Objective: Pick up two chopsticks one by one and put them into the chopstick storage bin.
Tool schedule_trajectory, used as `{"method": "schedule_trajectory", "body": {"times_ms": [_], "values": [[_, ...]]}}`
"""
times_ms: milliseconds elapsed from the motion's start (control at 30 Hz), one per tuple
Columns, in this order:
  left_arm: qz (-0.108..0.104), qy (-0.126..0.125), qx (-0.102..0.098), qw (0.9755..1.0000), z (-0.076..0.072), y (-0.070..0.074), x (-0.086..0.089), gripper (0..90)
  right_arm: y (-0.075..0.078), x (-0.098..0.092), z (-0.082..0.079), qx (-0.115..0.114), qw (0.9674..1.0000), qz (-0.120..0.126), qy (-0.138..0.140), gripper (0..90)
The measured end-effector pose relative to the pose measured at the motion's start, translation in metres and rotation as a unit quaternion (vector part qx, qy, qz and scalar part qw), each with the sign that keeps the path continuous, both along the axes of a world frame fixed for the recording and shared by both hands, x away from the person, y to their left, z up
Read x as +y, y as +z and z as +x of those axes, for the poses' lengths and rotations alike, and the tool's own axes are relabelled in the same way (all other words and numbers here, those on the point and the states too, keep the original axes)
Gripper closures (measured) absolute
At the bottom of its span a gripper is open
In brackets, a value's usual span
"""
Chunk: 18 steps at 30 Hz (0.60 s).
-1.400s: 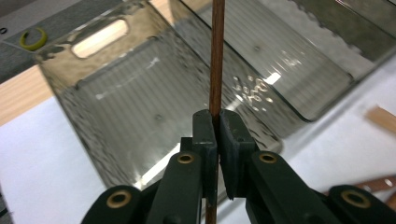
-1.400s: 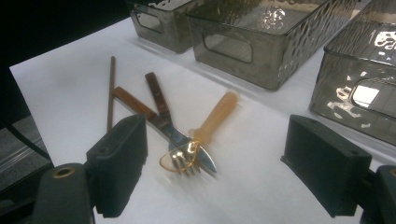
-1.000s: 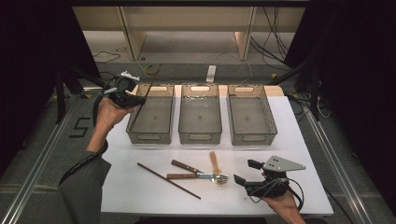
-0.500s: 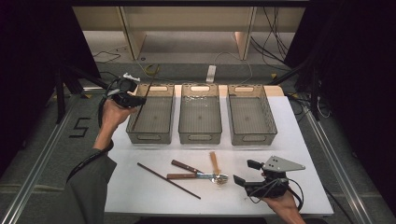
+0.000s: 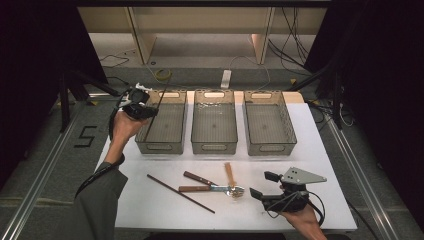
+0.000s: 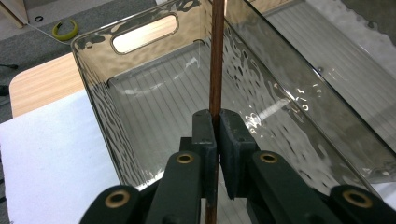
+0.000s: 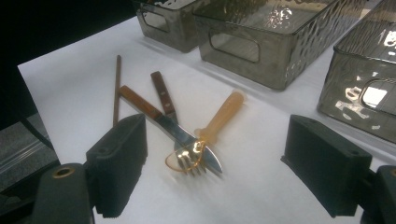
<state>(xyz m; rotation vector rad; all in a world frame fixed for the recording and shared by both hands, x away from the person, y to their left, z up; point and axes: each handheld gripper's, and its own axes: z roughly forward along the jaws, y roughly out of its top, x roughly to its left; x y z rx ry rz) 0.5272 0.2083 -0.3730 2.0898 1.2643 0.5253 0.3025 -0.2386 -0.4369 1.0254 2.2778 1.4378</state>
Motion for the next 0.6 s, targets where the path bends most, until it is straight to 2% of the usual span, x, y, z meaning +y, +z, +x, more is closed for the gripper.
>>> {"method": "schedule_trajectory", "body": {"times_ms": [167, 467, 600], "values": [[0.006, 0.001, 0.004, 1.0000, 0.000, -0.005, 0.000, 83.9, -0.001, 0.000, 0.000, -0.001, 1.0000, -0.001, 0.002, 22.0], [0.003, 0.008, 0.013, 0.9999, 0.000, -0.014, 0.001, 82.2, -0.001, 0.001, 0.000, 0.000, 1.0000, -0.002, 0.002, 22.0], [0.011, 0.021, 0.024, 0.9994, 0.002, -0.016, 0.001, 69.4, -0.001, 0.001, 0.000, 0.001, 1.0000, -0.001, 0.003, 22.0]]}}
